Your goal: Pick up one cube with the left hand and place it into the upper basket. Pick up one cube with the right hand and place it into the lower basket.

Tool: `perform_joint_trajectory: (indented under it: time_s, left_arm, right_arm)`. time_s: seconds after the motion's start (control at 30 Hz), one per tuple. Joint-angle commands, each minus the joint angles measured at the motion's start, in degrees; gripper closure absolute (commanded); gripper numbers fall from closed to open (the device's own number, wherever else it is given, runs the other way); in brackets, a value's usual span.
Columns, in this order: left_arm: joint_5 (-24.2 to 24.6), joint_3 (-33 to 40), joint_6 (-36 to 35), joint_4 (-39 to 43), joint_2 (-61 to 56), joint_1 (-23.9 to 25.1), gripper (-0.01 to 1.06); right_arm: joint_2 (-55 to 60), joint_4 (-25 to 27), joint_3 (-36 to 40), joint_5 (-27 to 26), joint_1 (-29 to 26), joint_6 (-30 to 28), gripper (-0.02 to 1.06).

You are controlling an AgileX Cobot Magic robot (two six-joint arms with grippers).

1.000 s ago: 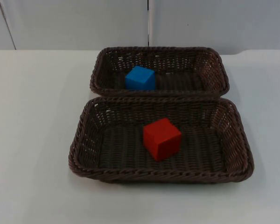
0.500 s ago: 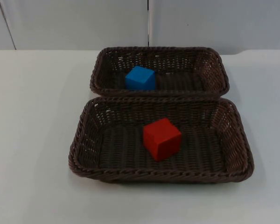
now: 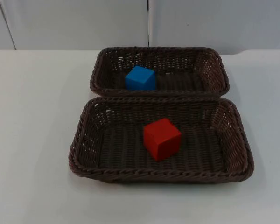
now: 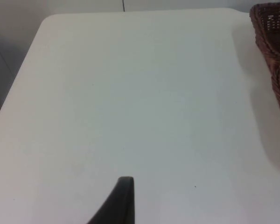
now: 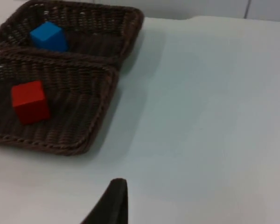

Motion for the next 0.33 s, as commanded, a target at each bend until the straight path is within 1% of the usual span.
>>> perform_joint_trajectory:
  time_s: [0.0, 0.1, 0.13, 0.23, 0.3]
  left_arm:
    - [0.2, 0.3, 0.0, -0.6, -0.2, 0.1, 0.00]
    - [0.2, 0.3, 0.0, -0.6, -0.2, 0.1, 0.00]
    - [0.2, 0.3, 0.0, -0.6, -0.2, 0.1, 0.00]
    - [0.2, 0.3, 0.0, -0.6, -0.2, 0.1, 0.00]
    - [0.2, 0.3, 0.0, -0.6, -0.2, 0.1, 0.00]
  right_arm:
    - [-0.2, 0.2, 0.5, 0.0, -2.2, 0.0, -0.01]
    - [-0.2, 0.2, 0.5, 0.0, -5.3, 0.0, -0.01]
    - [-0.2, 0.2, 0.5, 0.0, -5.3, 0.0, -0.01]
    - [-0.2, 0.2, 0.5, 0.0, -8.3, 0.0, -0.01]
    - [-0.2, 0.2, 0.5, 0.0, -9.1, 0.0, -0.01]
